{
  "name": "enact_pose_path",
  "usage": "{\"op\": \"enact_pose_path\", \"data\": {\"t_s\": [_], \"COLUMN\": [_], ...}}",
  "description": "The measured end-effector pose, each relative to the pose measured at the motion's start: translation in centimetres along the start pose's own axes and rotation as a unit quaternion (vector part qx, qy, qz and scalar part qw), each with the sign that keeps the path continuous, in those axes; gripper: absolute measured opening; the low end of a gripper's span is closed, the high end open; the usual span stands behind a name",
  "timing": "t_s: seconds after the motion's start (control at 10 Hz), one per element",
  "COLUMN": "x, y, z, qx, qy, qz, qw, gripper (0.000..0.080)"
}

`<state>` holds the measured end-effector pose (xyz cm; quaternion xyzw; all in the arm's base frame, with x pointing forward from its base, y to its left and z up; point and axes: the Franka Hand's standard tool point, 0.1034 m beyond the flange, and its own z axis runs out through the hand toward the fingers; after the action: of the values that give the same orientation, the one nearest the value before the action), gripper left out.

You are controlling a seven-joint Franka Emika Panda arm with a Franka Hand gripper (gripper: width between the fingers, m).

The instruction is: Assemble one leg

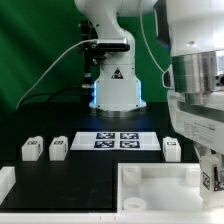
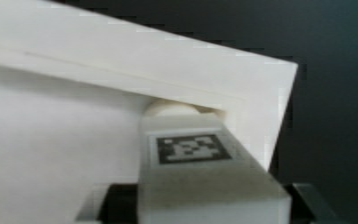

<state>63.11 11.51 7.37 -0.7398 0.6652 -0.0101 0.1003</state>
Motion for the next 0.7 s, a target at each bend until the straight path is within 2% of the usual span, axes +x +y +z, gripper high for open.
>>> {"op": "enact_pose_path", "data": {"t_s": [0.1,0.2,0.3,0.4,0.5,0.6,0.7], "x": [0.02,-0.05,-0.04,-0.07,-0.2,-0.52,-0.75], "y": [0.08,0.1,0.13,0.12,0.01,-0.27,-0.53], "z": [-0.04,-0.02,0.02,0.01,-0.17,-0.58,-0.77], "qx": [0.006,0.006,0.005,0.005,-0.006,-0.029,-0.042], "qy": [-0.002,-0.002,-0.002,-0.001,0.0,-0.002,-0.008], "qz": [0.014,-0.005,-0.018,-0.03,-0.146,-0.278,-0.36], "qw": [1.0,1.0,1.0,1.0,0.989,0.96,0.932], "gripper": [0.03,0.03,0.0377,0.0513,0.0513,0.0621,0.0641]}}
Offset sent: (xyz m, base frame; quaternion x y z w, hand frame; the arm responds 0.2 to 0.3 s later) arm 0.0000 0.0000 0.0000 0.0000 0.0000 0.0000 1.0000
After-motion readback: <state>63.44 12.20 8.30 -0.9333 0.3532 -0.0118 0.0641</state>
